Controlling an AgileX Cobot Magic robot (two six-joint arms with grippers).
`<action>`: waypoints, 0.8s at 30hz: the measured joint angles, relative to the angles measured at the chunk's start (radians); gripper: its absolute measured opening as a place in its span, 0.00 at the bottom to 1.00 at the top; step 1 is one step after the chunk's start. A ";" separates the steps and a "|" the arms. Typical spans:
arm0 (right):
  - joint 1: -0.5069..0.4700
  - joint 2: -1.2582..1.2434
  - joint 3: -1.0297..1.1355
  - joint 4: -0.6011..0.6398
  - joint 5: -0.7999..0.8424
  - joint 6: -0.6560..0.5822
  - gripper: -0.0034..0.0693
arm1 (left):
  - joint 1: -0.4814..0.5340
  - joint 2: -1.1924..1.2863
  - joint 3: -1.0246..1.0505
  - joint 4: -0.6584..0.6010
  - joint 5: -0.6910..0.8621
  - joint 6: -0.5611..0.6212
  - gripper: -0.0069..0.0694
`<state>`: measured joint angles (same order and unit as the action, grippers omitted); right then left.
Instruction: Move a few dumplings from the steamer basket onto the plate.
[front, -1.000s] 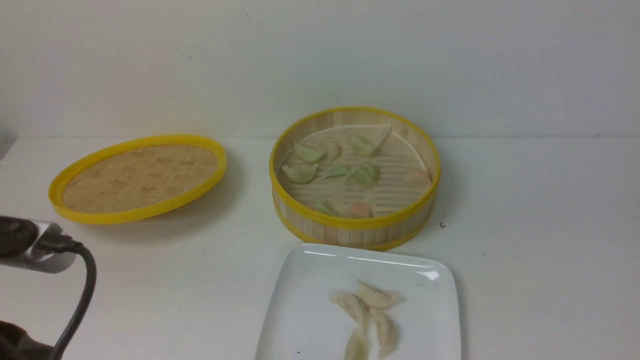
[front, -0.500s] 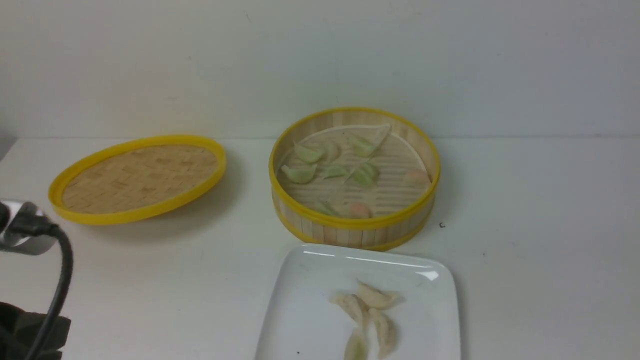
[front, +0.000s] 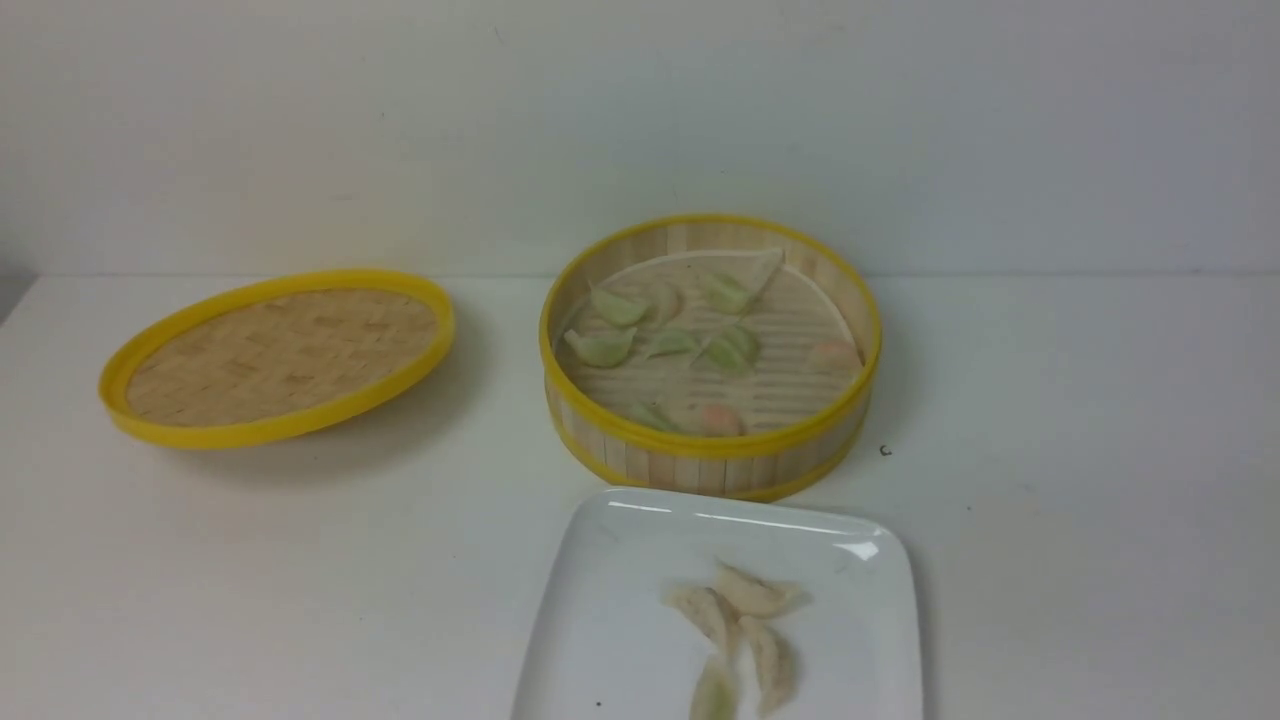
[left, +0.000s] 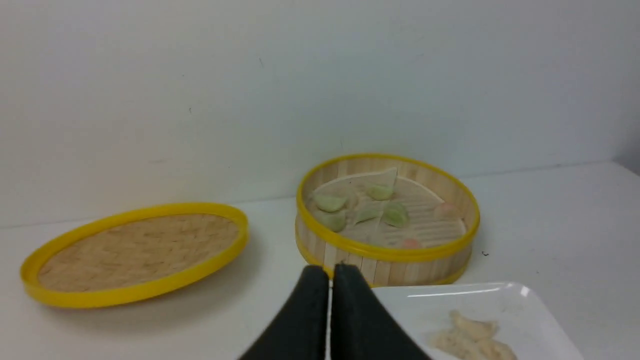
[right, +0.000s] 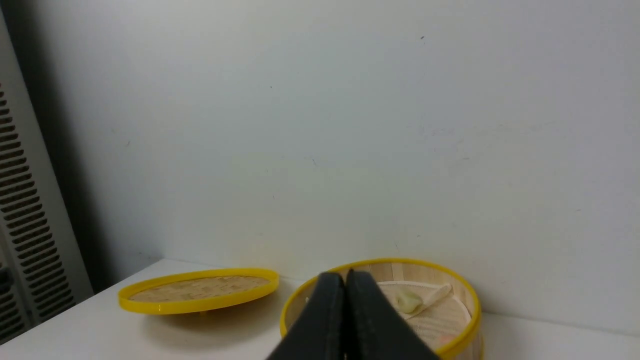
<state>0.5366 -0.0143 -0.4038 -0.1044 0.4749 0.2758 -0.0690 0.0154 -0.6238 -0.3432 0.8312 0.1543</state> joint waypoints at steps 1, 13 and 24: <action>0.000 0.000 0.000 0.000 0.000 -0.001 0.03 | 0.000 -0.024 0.011 -0.001 0.007 0.000 0.08; 0.000 0.000 0.000 0.000 0.000 -0.001 0.03 | 0.000 -0.036 0.043 -0.012 0.027 -0.006 0.08; 0.000 0.000 0.000 0.000 0.000 -0.001 0.03 | 0.001 -0.036 0.303 0.128 -0.294 0.079 0.08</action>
<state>0.5366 -0.0143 -0.4038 -0.1044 0.4754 0.2749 -0.0679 -0.0204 -0.3210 -0.2153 0.5373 0.2330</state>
